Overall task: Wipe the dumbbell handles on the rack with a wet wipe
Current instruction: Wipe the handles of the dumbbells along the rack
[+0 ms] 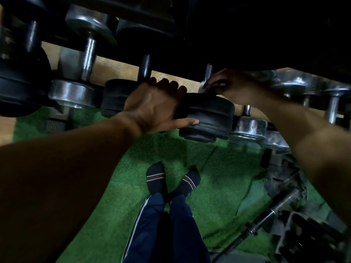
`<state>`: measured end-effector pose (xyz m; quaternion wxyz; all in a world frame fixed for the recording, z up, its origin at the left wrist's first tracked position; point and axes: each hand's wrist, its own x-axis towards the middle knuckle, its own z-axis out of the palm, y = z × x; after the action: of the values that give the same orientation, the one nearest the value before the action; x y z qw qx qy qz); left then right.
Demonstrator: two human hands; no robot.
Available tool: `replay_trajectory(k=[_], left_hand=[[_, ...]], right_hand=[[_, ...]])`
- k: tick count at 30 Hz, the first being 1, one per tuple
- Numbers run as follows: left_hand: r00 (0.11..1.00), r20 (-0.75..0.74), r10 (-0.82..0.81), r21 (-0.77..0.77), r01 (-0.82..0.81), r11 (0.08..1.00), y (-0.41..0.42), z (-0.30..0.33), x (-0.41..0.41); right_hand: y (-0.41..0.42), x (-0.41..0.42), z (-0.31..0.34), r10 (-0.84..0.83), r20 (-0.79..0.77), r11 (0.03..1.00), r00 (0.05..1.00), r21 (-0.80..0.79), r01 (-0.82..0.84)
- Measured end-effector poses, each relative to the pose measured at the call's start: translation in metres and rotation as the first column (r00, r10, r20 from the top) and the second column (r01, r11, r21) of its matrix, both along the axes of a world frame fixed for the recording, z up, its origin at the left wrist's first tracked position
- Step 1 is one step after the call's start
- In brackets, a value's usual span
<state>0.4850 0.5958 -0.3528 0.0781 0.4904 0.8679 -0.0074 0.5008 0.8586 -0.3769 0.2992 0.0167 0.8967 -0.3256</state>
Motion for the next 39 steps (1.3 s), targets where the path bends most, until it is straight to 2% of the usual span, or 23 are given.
replay_trajectory(k=[2,4,6,8,11,16,18,20,21,24,28,32,35,39], left_hand=[[1.000,0.014,-0.003,0.023,0.002,1.000,-0.001,-0.001,0.000],[1.000,0.018,-0.002,0.031,0.001,1.000,0.000,0.002,-0.001],[1.000,0.023,-0.011,0.014,0.011,1.000,0.000,0.003,-0.001],[0.999,0.032,-0.007,-0.011,0.008,1.000,0.001,0.003,-0.002],[1.000,0.020,-0.017,-0.049,0.018,0.999,0.002,0.003,-0.002],[0.999,0.015,-0.034,-0.092,0.035,0.995,0.003,0.006,-0.002],[0.999,0.024,-0.035,-0.096,0.037,0.995,0.003,0.005,-0.003],[0.999,-0.018,-0.041,-0.101,0.039,0.994,0.003,0.006,-0.002],[0.998,-0.028,-0.047,-0.110,0.044,0.993,0.004,0.006,-0.002],[0.998,-0.029,-0.047,-0.101,0.044,0.994,0.004,0.005,0.000],[0.999,-0.042,-0.031,-0.083,0.027,0.996,0.003,0.003,-0.001],[0.998,-0.047,-0.037,-0.061,0.034,0.998,0.003,0.005,-0.002],[0.998,-0.048,-0.028,-0.023,0.027,0.999,0.002,0.007,-0.001],[1.000,-0.031,-0.005,0.006,0.006,1.000,0.001,0.003,-0.001]], right_hand=[[0.006,0.021,0.002,-0.270,-0.105,0.960,0.957,-0.109,0.258],[0.007,0.033,0.002,-0.545,0.057,0.818,0.836,-0.180,0.546],[0.003,0.037,-0.001,-0.646,0.305,0.700,0.699,-0.128,0.703],[0.001,0.032,-0.004,-0.640,0.456,0.668,0.619,-0.069,0.741],[-0.003,0.020,-0.011,-0.611,0.557,0.639,0.563,-0.073,0.766],[0.000,0.005,-0.015,-0.615,0.533,0.686,0.581,-0.002,0.728],[0.000,0.000,-0.015,-0.644,0.532,0.597,0.549,-0.099,0.796],[0.000,-0.005,-0.015,-0.717,0.492,0.444,0.493,-0.223,0.868],[0.000,-0.006,-0.015,-0.746,0.433,0.424,0.506,-0.277,0.862],[-0.006,-0.007,-0.017,-0.762,0.197,0.560,0.617,-0.277,0.781],[-0.009,0.007,-0.022,-0.725,0.028,0.660,0.688,-0.258,0.706],[-0.013,0.027,-0.012,-0.664,-0.042,0.745,0.746,-0.116,0.657],[-0.015,0.037,-0.002,-0.629,-0.034,0.773,0.777,-0.137,0.620],[-0.010,0.044,0.010,-0.544,-0.142,0.839,0.827,-0.094,0.536]])
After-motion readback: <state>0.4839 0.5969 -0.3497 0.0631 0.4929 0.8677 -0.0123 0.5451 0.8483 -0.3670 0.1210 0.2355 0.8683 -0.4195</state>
